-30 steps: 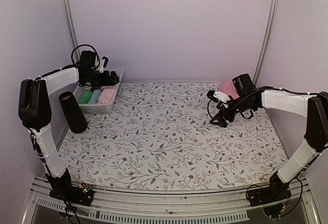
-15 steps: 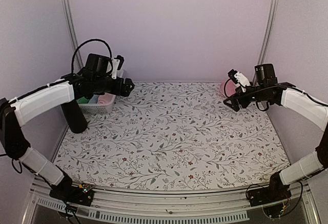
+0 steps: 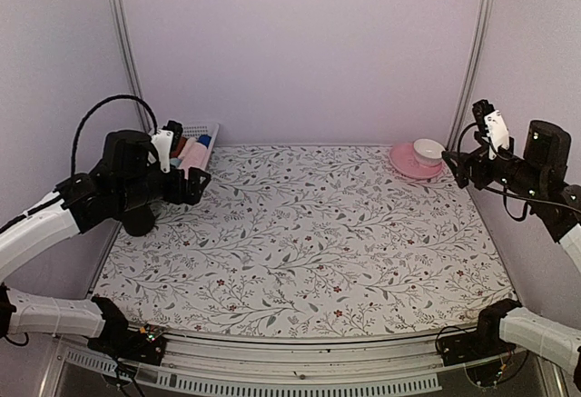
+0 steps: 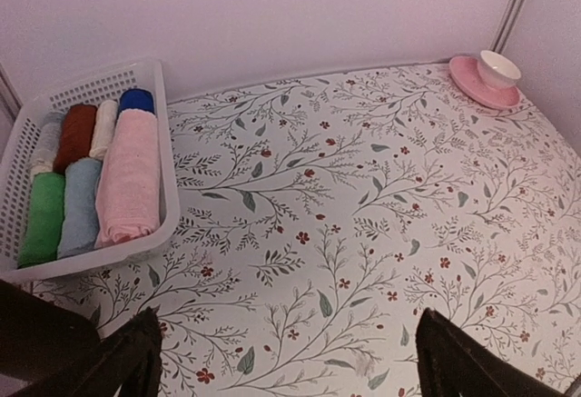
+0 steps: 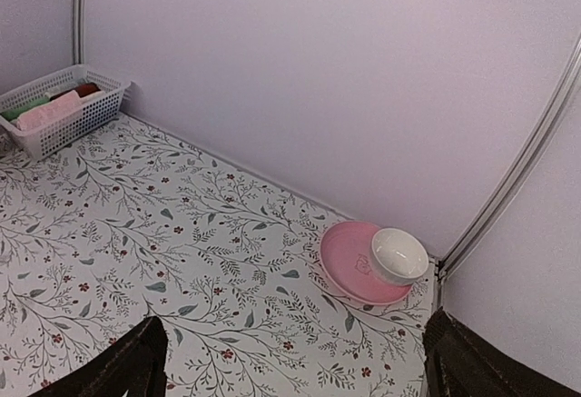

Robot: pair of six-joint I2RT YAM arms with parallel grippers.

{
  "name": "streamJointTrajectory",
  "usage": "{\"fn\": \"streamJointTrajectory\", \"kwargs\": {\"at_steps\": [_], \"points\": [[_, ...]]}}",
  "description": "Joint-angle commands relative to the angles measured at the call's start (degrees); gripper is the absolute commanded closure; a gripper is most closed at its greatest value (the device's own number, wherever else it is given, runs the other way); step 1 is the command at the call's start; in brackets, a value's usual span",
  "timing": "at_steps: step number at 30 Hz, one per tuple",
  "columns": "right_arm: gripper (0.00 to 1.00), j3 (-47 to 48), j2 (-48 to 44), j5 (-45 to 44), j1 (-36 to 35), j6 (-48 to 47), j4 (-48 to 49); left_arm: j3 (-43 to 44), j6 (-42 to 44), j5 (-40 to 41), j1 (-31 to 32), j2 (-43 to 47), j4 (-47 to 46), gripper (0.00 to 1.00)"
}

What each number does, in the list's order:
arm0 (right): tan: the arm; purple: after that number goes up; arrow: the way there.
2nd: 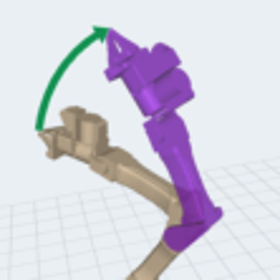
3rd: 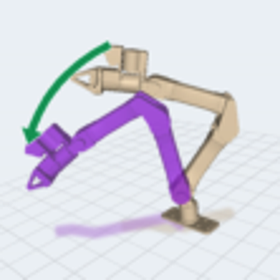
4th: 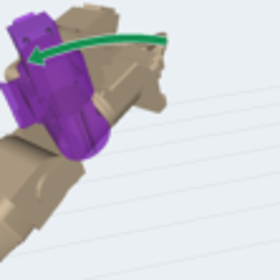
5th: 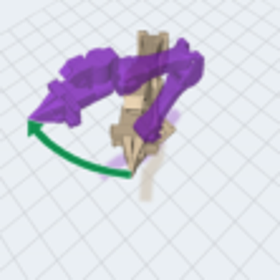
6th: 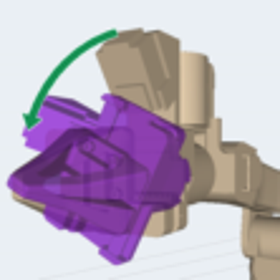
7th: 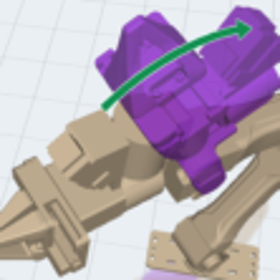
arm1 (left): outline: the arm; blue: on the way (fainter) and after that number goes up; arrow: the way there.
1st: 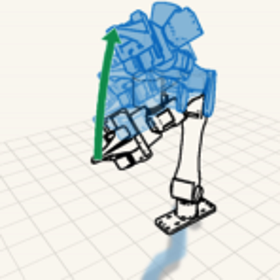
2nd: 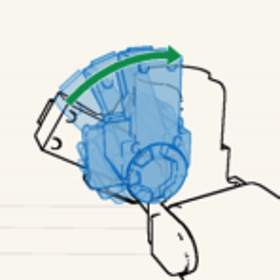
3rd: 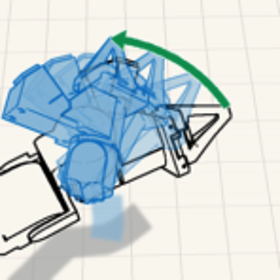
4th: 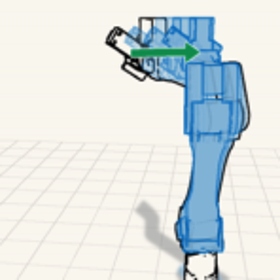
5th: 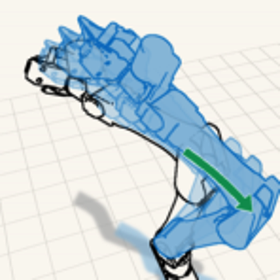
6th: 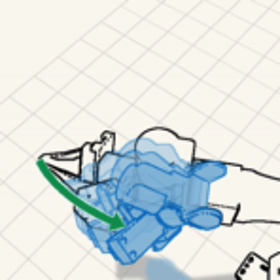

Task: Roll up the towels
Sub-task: Reset both arms

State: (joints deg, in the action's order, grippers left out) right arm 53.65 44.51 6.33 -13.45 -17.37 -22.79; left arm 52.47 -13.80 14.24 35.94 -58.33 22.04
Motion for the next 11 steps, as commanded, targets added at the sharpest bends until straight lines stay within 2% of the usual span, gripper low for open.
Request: {"fn": "streamJointTrajectory", "kwargs": {"at_steps": [1,11], "points": [[0.01,-2.1,-4.4,-1.7,0.1,1.0,-0.7,-1.5,0.3,1.3,1.5,4.0,0.7,0.03],[0.01,-6.6,-7.0,-0.4,0.3,0.1,2.5,-1.6,1.3,-0.4,1.7,7.7,3.6,0.03]]}}
